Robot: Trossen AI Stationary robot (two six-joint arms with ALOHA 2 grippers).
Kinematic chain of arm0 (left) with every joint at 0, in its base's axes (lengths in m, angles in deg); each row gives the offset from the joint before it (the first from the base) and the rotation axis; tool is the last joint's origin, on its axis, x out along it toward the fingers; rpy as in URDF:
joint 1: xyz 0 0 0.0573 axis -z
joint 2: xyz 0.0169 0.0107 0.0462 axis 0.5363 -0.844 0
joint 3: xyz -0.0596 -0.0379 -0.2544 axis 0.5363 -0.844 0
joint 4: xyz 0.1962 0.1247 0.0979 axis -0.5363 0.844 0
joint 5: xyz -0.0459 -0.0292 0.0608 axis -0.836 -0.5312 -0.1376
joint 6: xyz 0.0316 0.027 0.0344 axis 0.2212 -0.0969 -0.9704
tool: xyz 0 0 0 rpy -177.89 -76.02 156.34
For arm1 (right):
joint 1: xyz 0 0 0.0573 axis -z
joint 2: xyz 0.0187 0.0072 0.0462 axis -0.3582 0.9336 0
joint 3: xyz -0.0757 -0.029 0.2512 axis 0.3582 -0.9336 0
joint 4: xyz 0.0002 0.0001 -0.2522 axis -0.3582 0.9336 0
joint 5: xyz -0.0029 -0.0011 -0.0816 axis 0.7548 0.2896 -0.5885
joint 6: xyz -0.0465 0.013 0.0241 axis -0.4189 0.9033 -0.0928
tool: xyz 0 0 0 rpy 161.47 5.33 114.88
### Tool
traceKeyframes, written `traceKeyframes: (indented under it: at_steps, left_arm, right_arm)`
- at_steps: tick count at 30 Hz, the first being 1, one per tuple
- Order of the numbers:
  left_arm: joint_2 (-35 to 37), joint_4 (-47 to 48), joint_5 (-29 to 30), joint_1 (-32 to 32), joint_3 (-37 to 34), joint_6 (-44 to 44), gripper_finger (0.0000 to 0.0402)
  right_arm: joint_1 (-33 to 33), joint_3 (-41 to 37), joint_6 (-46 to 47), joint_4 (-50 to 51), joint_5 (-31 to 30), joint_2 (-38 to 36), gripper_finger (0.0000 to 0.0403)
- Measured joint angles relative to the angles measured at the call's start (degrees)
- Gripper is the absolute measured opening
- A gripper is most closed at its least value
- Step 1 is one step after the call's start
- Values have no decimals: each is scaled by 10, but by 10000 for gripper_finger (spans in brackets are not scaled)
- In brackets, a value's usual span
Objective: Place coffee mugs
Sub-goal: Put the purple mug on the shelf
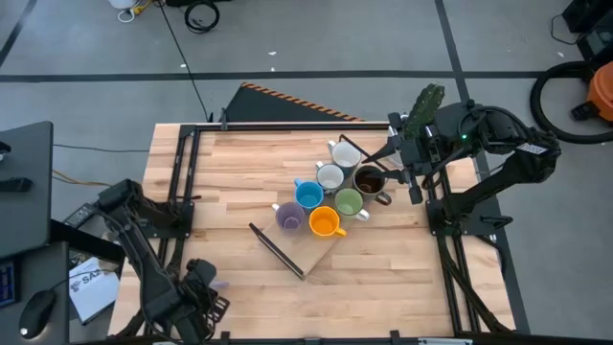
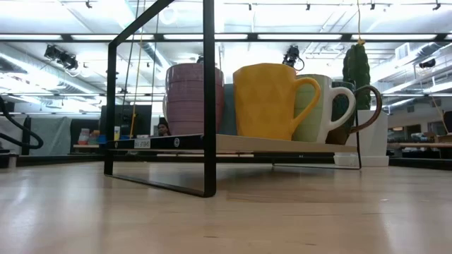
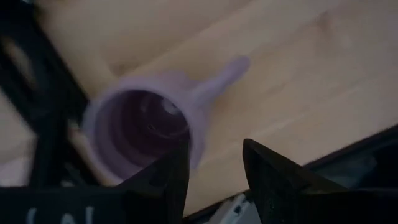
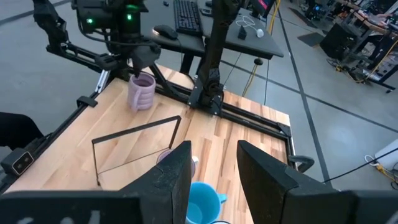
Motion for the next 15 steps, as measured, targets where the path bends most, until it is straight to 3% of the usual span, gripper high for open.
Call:
traceKeyframes:
  at_steps: [10, 15]
  left_arm:
    - [28, -78, -27, 0, -97, 6, 155]
    - [28, -163, -42, 0, -146, 5, 152]
  right_arm:
    - [0, 0, 0, 0, 0, 0, 134]
    - [0, 0, 3, 0, 0, 0, 134]
